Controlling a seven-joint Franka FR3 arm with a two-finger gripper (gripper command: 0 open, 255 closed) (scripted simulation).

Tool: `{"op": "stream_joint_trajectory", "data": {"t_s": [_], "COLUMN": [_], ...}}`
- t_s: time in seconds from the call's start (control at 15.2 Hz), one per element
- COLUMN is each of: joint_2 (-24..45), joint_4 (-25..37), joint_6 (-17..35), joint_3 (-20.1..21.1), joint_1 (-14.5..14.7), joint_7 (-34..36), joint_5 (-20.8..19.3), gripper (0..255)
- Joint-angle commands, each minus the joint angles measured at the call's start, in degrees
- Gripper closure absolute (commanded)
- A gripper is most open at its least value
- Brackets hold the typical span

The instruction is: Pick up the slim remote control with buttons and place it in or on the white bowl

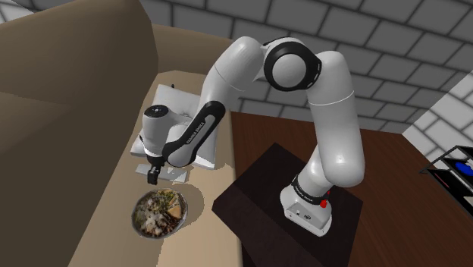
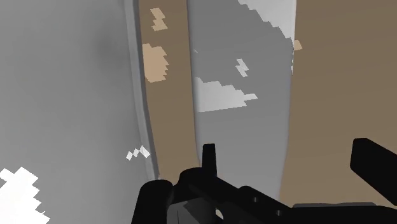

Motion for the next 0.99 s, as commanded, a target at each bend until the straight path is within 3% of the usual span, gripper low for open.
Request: {"op": "stream_joint_trajectory", "data": {"t_s": [0.0,0.07,0.13,0.66,0.92], "joint_2": [2.03,2.04,1.92,1.25,-0.10], "joint_4": [0.59,0.60,0.83,1.22,-0.25], "joint_6": [1.19,1.17,0.79,-0.29,-0.19], "joint_3": [-1.20,-1.10,-0.94,-0.50,-0.24], "joint_1": [-1.25,-1.36,-1.54,-1.01,-2.07], "joint_7": [-1.48,-1.37,-1.59,-1.09,-1.70], "joint_5": [-0.79,-0.95,-0.81,-0.48,-0.50], "gripper": [0,0,255,255,255]}}
